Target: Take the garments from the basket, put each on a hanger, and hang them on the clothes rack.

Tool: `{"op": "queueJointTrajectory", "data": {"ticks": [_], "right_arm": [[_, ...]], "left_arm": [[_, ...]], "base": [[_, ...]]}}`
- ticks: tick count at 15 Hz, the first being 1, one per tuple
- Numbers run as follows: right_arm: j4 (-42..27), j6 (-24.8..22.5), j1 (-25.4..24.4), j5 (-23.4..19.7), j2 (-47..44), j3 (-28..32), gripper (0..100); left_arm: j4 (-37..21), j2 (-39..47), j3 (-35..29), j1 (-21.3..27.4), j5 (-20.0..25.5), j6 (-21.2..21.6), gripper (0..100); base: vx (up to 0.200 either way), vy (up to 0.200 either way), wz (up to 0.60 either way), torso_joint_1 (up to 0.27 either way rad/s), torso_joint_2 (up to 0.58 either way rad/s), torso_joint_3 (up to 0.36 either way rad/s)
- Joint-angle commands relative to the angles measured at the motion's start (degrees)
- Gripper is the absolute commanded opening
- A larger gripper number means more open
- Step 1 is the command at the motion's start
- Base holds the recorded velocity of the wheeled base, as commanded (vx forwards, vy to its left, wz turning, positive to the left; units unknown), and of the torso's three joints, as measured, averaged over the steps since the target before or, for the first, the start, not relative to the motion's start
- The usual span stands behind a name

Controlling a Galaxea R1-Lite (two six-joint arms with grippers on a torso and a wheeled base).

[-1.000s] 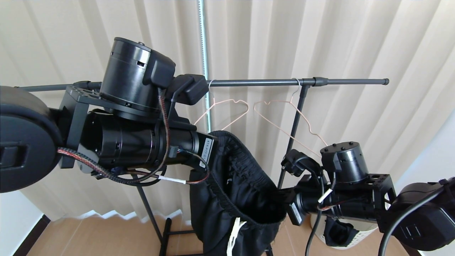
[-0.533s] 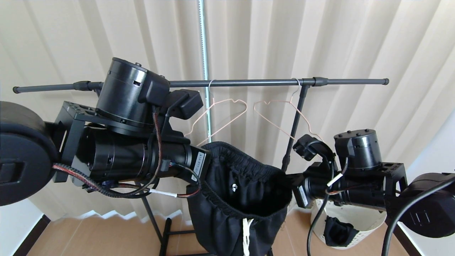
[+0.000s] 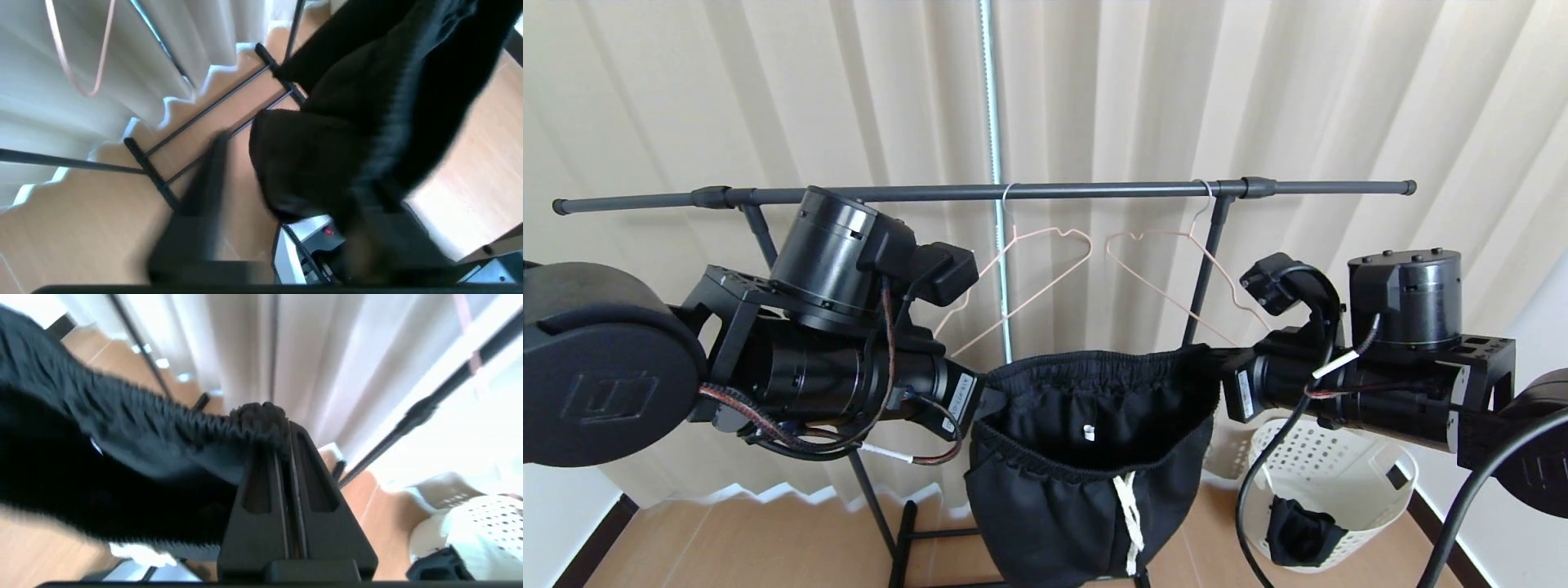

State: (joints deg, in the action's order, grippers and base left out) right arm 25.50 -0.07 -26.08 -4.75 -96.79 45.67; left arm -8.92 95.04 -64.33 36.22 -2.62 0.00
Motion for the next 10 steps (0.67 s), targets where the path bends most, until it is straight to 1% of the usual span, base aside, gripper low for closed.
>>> {"op": "queueJointTrajectory", "data": {"ticks": [1,2,4,5,6,7,8,9,10], "right_arm": [[0.1,-0.1,0.0,1.3,0.6,0.2,0],[0.1,-0.1,0.0,2.3,0.5,0.2,0],[0.0,-0.2,0.0,5.7,0.5,0.0,0],[0.0,-0.5,-0.4,9.5,0.6,0.2,0],[0.0,-0.8,-0.7,12.1,0.6,0.3,0],[0.0,-1.2,-2.1,15.7,0.7,0.4,0],[-0.1,-1.2,-3.5,18.4,0.6,0.2,0],[-0.1,-1.2,-5.6,20.7,0.6,-0.1,0],[-0.1,-1.3,-7.4,22.6,0.6,-0.3,0]], "left_arm": [[0.7,0.4,1.1,-0.5,0.1,0.1,100],[0.9,0.3,1.8,-0.7,0.4,0.2,100],[1.3,-0.5,2.3,-3.1,4.3,0.2,100],[1.4,-1.0,2.8,-5.5,7.6,0.7,100],[1.5,-1.1,3.1,-7.7,9.1,2.7,100],[2.4,-1.0,3.4,-10.6,11.9,5.4,100],[3.9,-0.9,4.2,-12.2,14.6,6.2,100],[6.3,-0.6,4.9,-13.5,16.2,6.9,100],[9.5,-0.4,5.6,-14.6,16.4,8.4,100]], "base": [[0.000,0.000,0.00,0.000,0.00,0.000],[0.000,0.000,0.00,0.000,0.00,0.000],[0.000,0.000,0.00,0.000,0.00,0.000],[0.000,0.000,0.00,0.000,0.00,0.000],[0.000,0.000,0.00,0.000,0.00,0.000],[0.000,0.000,0.00,0.000,0.00,0.000],[0.000,0.000,0.00,0.000,0.00,0.000],[0.000,0.000,0.00,0.000,0.00,0.000],[0.000,0.000,0.00,0.000,0.00,0.000]]}}
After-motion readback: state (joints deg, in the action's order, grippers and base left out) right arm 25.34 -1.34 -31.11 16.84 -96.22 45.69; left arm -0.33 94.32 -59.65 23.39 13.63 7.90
